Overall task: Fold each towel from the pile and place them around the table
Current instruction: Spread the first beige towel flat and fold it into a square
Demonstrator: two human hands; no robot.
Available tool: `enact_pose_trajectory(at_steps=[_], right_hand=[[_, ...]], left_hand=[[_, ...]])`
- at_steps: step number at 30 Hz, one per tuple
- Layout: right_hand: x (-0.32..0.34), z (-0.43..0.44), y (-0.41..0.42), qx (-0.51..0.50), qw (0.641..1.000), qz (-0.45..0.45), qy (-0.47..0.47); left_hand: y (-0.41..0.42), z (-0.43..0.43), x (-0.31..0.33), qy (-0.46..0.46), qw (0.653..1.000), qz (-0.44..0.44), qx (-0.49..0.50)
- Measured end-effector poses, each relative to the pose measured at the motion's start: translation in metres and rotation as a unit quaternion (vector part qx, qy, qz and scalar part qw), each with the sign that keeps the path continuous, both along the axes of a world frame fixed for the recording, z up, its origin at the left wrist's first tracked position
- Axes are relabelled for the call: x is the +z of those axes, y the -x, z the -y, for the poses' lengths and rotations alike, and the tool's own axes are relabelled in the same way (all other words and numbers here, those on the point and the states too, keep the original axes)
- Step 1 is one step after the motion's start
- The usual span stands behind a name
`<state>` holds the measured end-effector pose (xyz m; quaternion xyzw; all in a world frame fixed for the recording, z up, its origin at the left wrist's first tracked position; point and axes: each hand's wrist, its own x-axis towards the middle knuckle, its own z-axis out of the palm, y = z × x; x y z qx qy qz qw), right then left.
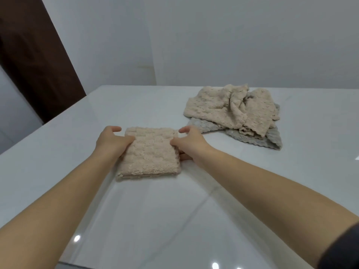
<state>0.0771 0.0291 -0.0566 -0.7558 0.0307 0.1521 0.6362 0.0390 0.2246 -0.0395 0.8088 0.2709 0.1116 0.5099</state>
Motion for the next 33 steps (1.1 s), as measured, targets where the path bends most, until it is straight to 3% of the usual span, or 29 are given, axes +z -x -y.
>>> enact_pose_trajectory(at_steps=[14, 17, 20, 33], right_hand=[[0.013, -0.126, -0.053, 0.082, 0.99, 0.086, 0.075], [0.012, -0.157, -0.063, 0.107, 0.955, 0.19, 0.201], [0.007, -0.185, -0.076, 0.121, 0.924, 0.255, 0.257], [-0.009, -0.259, -0.122, 0.086, 0.92, 0.278, 0.263]], left_hand=[[-0.069, -0.109, -0.01, -0.215, 0.976, 0.016, 0.024], [-0.081, -0.137, -0.014, -0.255, 0.966, 0.016, 0.037], [-0.091, -0.163, -0.018, -0.289, 0.956, 0.017, 0.045], [-0.143, -0.24, -0.022, -0.389, 0.92, 0.039, 0.027]])
